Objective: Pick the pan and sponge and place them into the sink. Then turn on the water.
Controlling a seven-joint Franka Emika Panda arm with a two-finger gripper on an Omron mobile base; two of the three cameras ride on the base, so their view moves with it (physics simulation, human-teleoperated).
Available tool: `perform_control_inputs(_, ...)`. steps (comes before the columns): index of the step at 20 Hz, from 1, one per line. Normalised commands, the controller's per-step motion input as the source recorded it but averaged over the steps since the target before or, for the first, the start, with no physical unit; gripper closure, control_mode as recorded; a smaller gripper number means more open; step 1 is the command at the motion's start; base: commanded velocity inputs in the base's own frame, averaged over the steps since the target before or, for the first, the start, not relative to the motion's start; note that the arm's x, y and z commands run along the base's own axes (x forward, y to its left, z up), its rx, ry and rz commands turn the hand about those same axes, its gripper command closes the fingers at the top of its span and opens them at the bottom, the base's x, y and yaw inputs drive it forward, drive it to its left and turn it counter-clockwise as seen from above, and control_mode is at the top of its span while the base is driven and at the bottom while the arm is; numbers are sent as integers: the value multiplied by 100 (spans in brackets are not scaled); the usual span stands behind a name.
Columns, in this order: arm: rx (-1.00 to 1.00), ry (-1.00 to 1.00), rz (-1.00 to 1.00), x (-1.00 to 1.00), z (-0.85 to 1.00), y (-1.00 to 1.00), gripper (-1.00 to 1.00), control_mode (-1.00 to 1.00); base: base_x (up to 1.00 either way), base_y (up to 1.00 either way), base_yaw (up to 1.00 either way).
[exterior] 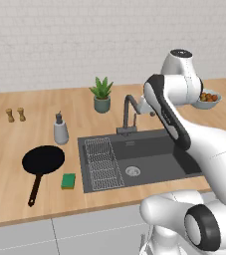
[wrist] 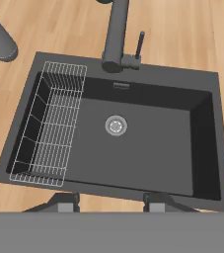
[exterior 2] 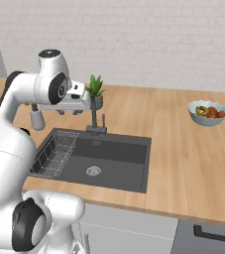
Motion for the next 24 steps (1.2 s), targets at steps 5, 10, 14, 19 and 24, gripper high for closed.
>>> perform_control_inputs(5, -4, 0, 0, 0, -8, 48, -100, -100, 0, 0, 0)
perform_control_inputs(10, -3, -1, 0, -13, -27, 79, -100, -100, 0, 0, 0)
perform_control_inputs(14, 0, 0, 7, -29, -48, 66, -100, -100, 0, 0, 0)
perform_control_inputs(19, 0, 3, 7, -23, -64, 81, -100, -100, 0, 0, 0)
perform_control_inputs(24, 0, 3, 5, -21, -60, 84, -100, -100, 0, 0, 0)
